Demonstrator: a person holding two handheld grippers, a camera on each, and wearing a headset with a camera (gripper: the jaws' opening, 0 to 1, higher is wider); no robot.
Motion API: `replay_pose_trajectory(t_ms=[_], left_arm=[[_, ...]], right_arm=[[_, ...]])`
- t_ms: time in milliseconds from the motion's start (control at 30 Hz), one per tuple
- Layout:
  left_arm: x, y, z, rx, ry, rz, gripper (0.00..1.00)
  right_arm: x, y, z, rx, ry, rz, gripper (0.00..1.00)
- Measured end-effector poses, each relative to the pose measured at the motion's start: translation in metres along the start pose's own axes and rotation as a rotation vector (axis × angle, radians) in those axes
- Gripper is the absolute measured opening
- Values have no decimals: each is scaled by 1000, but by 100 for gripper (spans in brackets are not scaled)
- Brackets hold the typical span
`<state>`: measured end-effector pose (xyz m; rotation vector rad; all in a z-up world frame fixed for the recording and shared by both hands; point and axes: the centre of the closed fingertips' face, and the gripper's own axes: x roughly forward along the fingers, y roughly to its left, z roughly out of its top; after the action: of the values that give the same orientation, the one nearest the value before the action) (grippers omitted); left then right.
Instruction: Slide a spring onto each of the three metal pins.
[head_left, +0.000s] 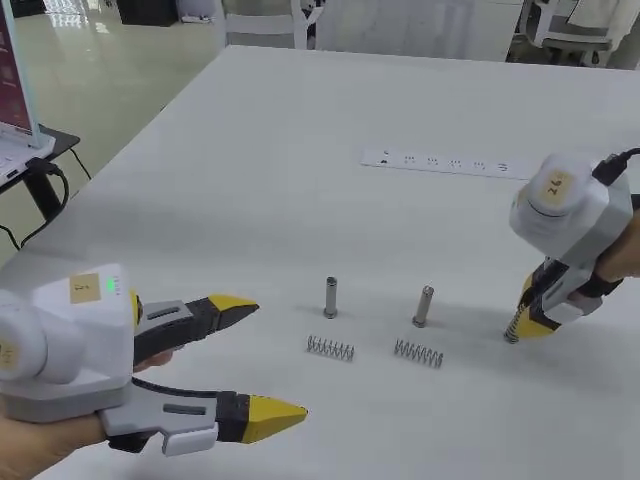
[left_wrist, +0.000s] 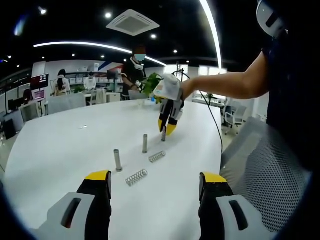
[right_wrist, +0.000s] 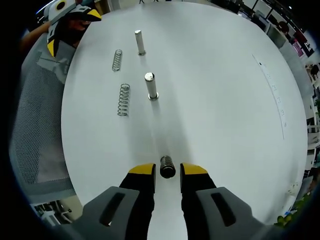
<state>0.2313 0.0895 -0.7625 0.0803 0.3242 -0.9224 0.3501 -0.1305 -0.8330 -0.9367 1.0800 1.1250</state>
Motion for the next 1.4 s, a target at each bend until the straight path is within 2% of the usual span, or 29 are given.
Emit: replay_pose_trajectory(t_ms=[267, 700, 1100, 1400], left_arm=[[0, 0, 1, 0, -1, 0, 68], [0, -1, -1, 1, 0, -6, 68], [2, -2, 2, 6, -7, -13, 68], [2, -5, 3, 11, -11, -18, 68]], right_arm=[[-3, -1, -5, 10, -3, -14, 19], [-8, 5, -13, 30, -3, -25, 19], [-8, 24, -17, 51, -22, -24, 19], [-12, 43, -10, 61, -68, -14, 19]])
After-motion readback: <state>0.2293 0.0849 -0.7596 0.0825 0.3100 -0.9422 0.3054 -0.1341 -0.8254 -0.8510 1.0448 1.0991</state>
